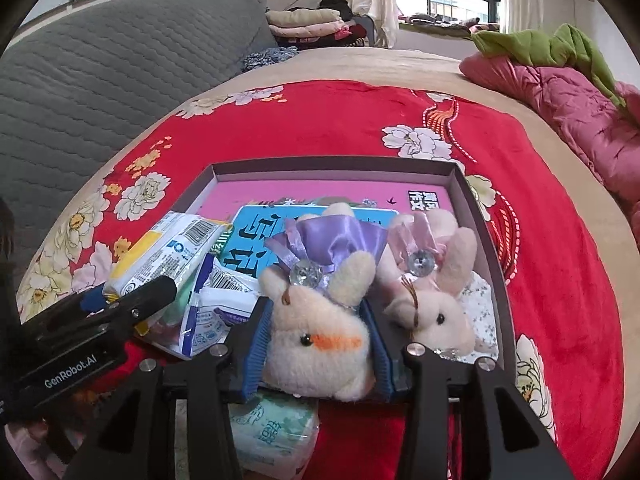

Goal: Organize soft objects
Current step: 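Lower the purple-dressed bunny into the box and open the right gripper while the left gripper releases the pack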

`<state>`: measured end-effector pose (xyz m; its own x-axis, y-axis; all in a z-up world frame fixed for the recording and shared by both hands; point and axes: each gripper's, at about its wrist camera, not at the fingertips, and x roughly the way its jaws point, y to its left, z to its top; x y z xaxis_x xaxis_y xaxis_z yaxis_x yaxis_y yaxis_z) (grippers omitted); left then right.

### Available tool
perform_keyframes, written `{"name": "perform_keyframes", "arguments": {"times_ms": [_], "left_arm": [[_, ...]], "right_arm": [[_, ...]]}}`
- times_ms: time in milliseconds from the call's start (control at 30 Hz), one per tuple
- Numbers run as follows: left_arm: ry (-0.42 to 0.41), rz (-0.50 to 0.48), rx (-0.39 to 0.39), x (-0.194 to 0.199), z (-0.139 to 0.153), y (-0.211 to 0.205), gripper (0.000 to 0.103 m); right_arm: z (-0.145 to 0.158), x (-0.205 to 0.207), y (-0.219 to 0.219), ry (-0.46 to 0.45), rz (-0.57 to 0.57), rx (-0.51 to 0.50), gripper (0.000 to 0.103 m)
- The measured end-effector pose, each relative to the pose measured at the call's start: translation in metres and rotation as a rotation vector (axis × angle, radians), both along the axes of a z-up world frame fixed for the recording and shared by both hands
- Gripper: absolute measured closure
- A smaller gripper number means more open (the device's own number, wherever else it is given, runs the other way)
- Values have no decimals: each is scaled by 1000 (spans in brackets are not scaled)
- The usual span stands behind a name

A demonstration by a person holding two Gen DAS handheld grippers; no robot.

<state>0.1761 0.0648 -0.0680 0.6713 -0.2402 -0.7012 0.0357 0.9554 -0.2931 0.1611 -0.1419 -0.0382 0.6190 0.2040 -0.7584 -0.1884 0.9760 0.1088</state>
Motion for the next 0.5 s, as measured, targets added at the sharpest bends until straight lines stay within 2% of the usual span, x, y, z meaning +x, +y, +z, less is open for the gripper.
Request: {"name": "perform_keyframes", "arguments": {"times_ms": [200, 367, 500], "left_arm": [[-2, -6, 1, 1, 0, -2, 35], [-8, -7, 1, 0, 1, 0, 35], [-13, -6, 2, -3, 3, 0, 35]], "right_arm": [[1, -1, 0, -3, -8, -8, 56], [4, -4, 0, -14, 9, -4, 44], [7, -7, -1, -29, 14, -6, 43]]}}
